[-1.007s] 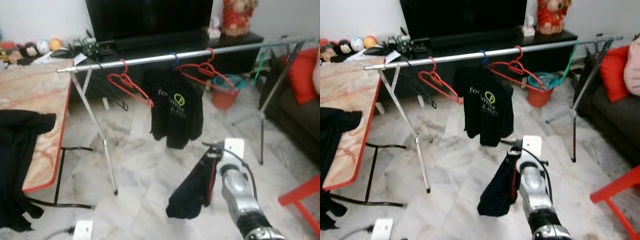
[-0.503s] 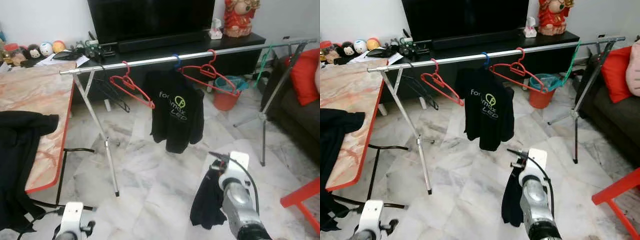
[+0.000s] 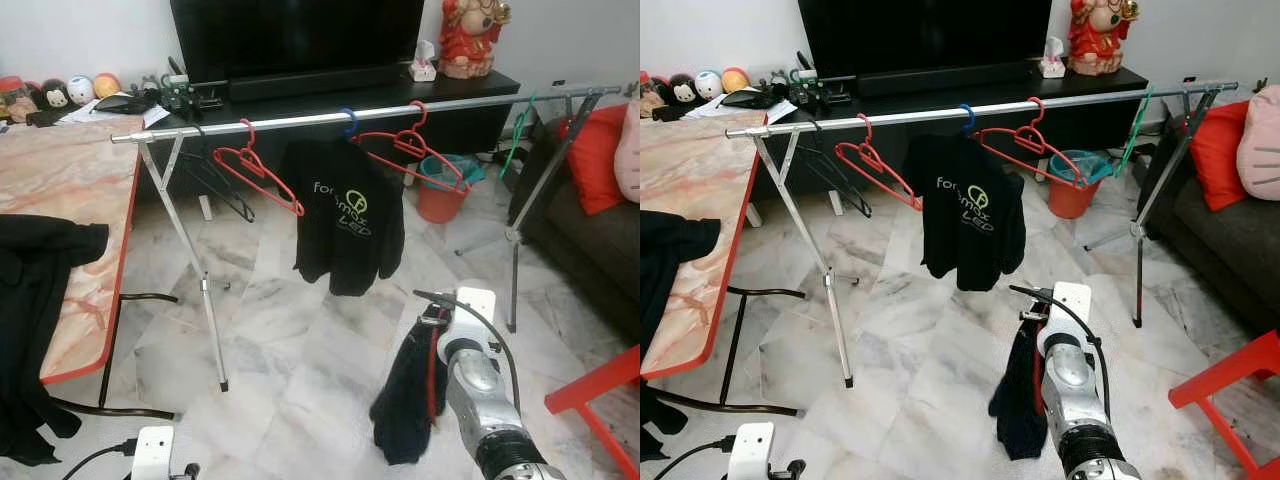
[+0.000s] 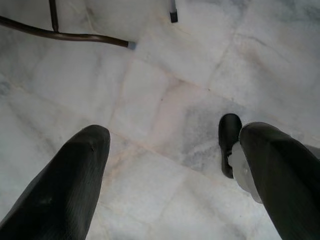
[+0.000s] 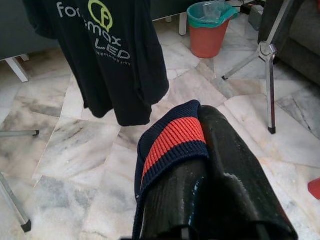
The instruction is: Hang hanger
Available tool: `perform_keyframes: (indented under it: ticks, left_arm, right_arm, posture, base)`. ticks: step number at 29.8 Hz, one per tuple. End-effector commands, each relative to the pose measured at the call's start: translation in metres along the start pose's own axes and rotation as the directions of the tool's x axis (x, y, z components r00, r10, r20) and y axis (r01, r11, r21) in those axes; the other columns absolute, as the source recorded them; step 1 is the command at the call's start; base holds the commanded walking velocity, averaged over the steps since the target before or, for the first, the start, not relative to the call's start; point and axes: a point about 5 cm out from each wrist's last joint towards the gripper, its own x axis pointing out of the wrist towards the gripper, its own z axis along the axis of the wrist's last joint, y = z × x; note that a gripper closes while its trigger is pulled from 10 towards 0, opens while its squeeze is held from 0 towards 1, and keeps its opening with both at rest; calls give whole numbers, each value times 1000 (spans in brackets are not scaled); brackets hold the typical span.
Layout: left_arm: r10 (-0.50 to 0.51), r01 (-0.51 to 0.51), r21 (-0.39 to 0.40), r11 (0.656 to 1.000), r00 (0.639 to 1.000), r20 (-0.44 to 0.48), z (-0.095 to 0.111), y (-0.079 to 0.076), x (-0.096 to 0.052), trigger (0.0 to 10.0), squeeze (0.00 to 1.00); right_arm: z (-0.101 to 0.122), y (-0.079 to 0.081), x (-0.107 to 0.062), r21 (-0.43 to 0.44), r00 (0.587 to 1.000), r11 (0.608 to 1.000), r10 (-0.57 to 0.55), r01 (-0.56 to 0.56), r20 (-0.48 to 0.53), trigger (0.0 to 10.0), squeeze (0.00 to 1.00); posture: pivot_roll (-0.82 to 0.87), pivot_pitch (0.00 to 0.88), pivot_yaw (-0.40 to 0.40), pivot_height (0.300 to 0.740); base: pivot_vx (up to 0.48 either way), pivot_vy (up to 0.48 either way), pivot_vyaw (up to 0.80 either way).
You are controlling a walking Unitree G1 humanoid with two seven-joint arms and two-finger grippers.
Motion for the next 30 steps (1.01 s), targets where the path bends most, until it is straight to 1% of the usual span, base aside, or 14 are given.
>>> perform_keyframes:
  ticks: [1, 3, 8, 12, 14, 19, 23, 24, 25, 26, 27, 28, 29, 30]
  left_arm:
    - [8, -8, -8, 1000, 1000, -9, -5, -1, -1, 10000, 0]
    - [6, -7, -5, 1000, 1000, -11, -6, -2, -1, 10000, 0]
    - [3, -2, 11, 1000, 1000, -4, -4, -1, -1, 10000, 0]
    - [4, -4, 14, 1000, 1000, 7, -2, 0, -1, 10000, 0]
    - [8, -8, 14, 1000, 1000, 10, -1, 2, -1, 10000, 0]
    - [12, -12, 17, 1000, 1000, 11, 0, 4, -1, 10000, 0]
    - [26, -26, 8, 1000, 999, 47, 9, 6, 1, 10000, 0]
    - [26, -26, 8, 1000, 999, 47, 9, 6, 1, 10000, 0]
    - [41, -40, -18, 999, 999, 35, 6, 7, 0, 10000, 0]
    - [42, -41, -22, 999, 999, 27, 5, 7, 0, 10000, 0]
    - [34, -34, -11, 999, 999, 28, 6, 7, 1, 10000, 0]
    - [22, -21, -8, 1000, 999, 37, 9, 6, 1, 10000, 0]
    - [7, -7, -7, 1000, 999, 46, 12, 4, 2, 10000, 0]
    - [42, -39, -80, 996, 998, 42, 14, 7, 3, 10000, 0]
  right_arm:
    - [7, 1, 1, -4, 999, 1000, 4, -4, 32, 10000, 0]
    - [6, 1, 1, -8, 1000, 1000, 5, -5, 30, 10000, 0]
    - [1, 2, -2, -34, 999, 999, 22, -22, 27, 10000, 0]
    - [-2, 3, -3, -31, 999, 999, 21, -21, 23, 10000, 0]
    - [-2, 3, -4, -13, 1000, 1000, 12, -12, 27, 10000, 0]
    - [-6, 4, -7, -15, 1000, 1000, 11, -11, 19, 10000, 0]
    - [3, 3, -5, -37, 999, 999, 14, -13, 46, 10000, 0]
    - [3, 3, -5, -37, 999, 999, 14, -13, 46, 10000, 0]
    - [-1, 2, -4, -52, 1000, 999, 5, -4, 21, 10000, 0]
    - [-3, 1, -4, -55, 1000, 998, 3, -3, 7, 10000, 0]
    - [3, 3, -1, -71, 999, 997, 30, -28, 29, 10000, 0]
    - [13, 1, 1, -5, 998, 1000, 15, -15, 56, 10000, 0]
    - [21, -5, 5, 96, 998, 995, -25, 20, 59, 10000, 0]
    - [22, -9, 7, 162, 996, 984, -83, 78, 23, 10000, 0]
  posture:
    - [15, 0, 21, 740]
    - [12, 0, 22, 740]
    - [11, 0, 29, 740]
    - [14, 0, 30, 740]
    - [22, 0, 33, 740]
    - [18, 0, 36, 740]
    - [60, 0, 18, 740]
    - [60, 0, 18, 740]
    - [67, 0, 33, 740]
    - [67, 0, 33, 740]
    - [66, 0, 34, 740]
    - [53, 0, 24, 740]
    - [53, 0, 20, 740]
    - [78, 0, 27, 740]
  base:
    - [0, 0, 0]
    - [0, 0, 0]
    - [0, -350, 0]
    - [0, -366, 0]
    - [0, -366, 0]
    - [0, -364, 0]
    - [0, -365, 0]
    - [0, -360, 0]
    - [0, -368, 0]
    - [0, -368, 0]
    - [0, -364, 0]
    - [0, -364, 0]
    - [0, -364, 0]
    - [0, -375, 0]
